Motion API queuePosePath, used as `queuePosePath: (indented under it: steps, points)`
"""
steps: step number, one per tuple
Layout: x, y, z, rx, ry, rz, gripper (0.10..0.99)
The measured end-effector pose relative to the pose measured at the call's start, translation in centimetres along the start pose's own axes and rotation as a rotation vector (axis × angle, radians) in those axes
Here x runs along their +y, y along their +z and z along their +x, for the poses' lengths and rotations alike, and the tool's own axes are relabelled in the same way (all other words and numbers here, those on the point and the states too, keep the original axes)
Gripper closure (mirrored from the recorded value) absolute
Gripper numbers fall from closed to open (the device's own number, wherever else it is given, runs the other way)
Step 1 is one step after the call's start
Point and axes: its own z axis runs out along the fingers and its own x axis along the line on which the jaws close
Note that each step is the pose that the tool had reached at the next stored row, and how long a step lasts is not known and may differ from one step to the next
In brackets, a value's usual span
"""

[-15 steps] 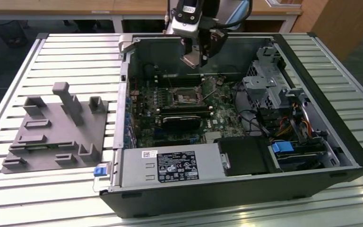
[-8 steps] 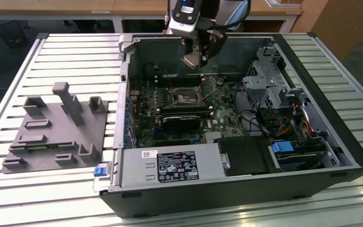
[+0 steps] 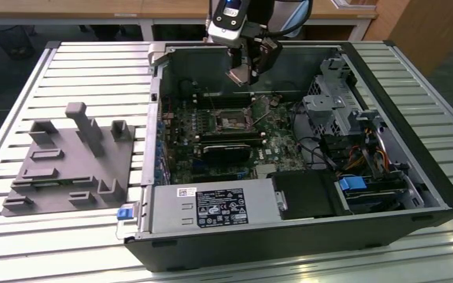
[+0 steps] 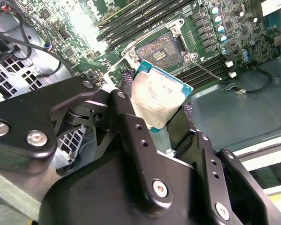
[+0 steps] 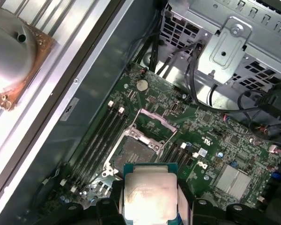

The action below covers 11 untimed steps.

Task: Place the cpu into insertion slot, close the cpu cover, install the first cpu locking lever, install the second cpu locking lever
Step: 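Place the cpu into insertion slot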

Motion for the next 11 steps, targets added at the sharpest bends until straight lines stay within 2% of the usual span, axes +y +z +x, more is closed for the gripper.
queuePosePath:
  steps: [11]
  points:
    - [-0.01, 0.07, 0.00, -0.0059, 0.064, -0.001, 0.545]
